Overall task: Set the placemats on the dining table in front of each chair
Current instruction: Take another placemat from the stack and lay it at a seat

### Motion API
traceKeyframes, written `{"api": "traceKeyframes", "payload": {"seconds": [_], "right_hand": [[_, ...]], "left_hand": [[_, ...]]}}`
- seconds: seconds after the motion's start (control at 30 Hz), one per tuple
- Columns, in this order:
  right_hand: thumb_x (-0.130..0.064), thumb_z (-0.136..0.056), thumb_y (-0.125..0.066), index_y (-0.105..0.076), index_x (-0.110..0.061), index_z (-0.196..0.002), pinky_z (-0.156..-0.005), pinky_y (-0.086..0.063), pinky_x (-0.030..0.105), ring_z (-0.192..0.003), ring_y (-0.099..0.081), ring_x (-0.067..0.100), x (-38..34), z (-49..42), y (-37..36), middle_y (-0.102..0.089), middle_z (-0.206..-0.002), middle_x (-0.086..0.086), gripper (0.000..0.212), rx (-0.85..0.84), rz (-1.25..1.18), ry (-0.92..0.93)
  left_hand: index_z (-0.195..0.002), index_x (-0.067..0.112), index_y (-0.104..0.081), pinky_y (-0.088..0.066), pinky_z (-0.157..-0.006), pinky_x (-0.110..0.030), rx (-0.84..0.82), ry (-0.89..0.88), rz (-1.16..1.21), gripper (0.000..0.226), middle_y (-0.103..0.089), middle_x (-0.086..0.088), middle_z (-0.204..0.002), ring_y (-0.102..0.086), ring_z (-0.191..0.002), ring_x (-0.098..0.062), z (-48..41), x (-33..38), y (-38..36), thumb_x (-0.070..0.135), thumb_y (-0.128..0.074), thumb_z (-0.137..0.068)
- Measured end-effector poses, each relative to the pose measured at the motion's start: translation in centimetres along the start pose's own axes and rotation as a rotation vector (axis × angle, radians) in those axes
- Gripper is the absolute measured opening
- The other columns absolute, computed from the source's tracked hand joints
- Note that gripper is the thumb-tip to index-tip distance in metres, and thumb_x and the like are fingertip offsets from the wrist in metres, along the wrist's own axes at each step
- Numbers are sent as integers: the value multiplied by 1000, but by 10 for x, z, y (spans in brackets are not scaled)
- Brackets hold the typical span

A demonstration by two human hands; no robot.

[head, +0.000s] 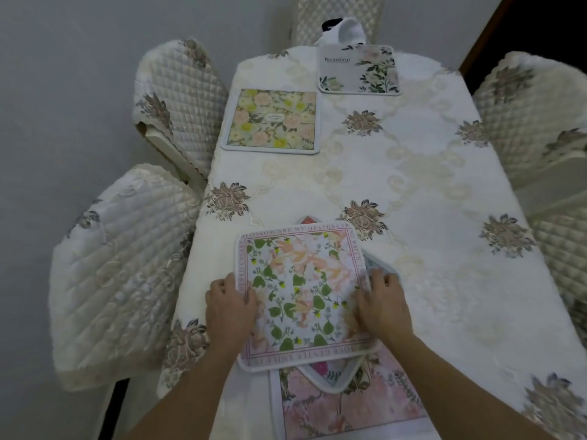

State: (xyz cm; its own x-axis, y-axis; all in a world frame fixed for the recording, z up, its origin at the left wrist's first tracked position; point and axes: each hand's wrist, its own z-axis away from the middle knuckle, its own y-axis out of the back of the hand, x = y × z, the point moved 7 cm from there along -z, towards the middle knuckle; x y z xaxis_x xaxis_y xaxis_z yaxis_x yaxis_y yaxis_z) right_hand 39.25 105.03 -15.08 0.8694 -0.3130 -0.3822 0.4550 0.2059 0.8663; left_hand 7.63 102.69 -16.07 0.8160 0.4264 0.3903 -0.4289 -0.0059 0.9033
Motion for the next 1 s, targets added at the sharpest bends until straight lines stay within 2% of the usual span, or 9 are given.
{"api": "traceKeyframes", "payload": {"seconds": [0.13,0.23,0.37,0.53,0.63,0.7,0.83,1.0], "right_hand": [[-38,-90,-56,-46,-12,-133,-91,-49,46,-108,-55,34,6,-15,-5,-47,-129,17,51,4,-219,-144],[-47,-86,-55,-50,-15,-123,-80,-55,46,-95,-62,30,9,-28,-13,-61,-114,12,50,-18,-346,-179],[-31,-94,-56,-57,-10,-109,-59,-52,32,-74,-65,19,4,-32,-16,-66,-88,4,25,-45,-513,-196],[-31,-100,-45,-57,-7,-107,-55,-42,28,-74,-60,18,-1,-29,-26,-63,-90,7,27,-85,-578,-150],[-30,-102,-42,-52,-8,-105,-60,-46,31,-79,-58,19,-3,-22,-22,-59,-93,7,25,-83,-622,-124],[-33,-102,-40,-52,-8,-103,-66,-50,38,-80,-60,24,-1,-16,-17,-61,-91,8,27,-52,-620,-103],[-36,-102,-36,-52,-16,-102,-64,-50,35,-79,-62,20,4,0,4,-63,-90,3,26,-23,-542,-56],[-38,-102,-34,-44,-17,-84,-56,-49,36,-68,-60,22,23,16,56,-62,-78,5,29,52,-446,-30]], "left_hand": [[-130,0,-49,-43,-85,-45,-6,111,157,49,-52,-20,-113,-49,-103,-36,-16,-5,-5,27,-62,-91],[-114,3,-57,-40,-85,-43,-8,109,198,31,-54,-17,-106,-48,-98,-33,-21,-8,-5,25,-61,-92],[-105,5,-61,-41,-82,-40,14,117,276,23,-55,-11,-98,-49,-94,-29,-28,-12,-1,23,-62,-90],[-94,4,-57,-35,-72,-30,139,0,319,12,-51,-9,-92,-44,-81,-22,-23,4,13,16,-57,-94],[-91,7,-47,-33,-52,-29,44,17,409,17,-53,2,-74,-50,-64,-19,-15,7,7,21,-45,-101],[-88,8,-45,-31,-46,-28,-25,13,381,24,-51,3,-66,-50,-56,-18,-6,6,2,26,-40,-103],[-81,11,-44,-31,-48,-30,-52,50,411,30,-51,0,-65,-47,-56,-18,12,16,6,29,-36,-104],[-82,10,-44,-34,-50,-29,-58,-17,466,30,-53,0,-68,-50,-59,-15,27,54,36,30,-37,-104]]}}
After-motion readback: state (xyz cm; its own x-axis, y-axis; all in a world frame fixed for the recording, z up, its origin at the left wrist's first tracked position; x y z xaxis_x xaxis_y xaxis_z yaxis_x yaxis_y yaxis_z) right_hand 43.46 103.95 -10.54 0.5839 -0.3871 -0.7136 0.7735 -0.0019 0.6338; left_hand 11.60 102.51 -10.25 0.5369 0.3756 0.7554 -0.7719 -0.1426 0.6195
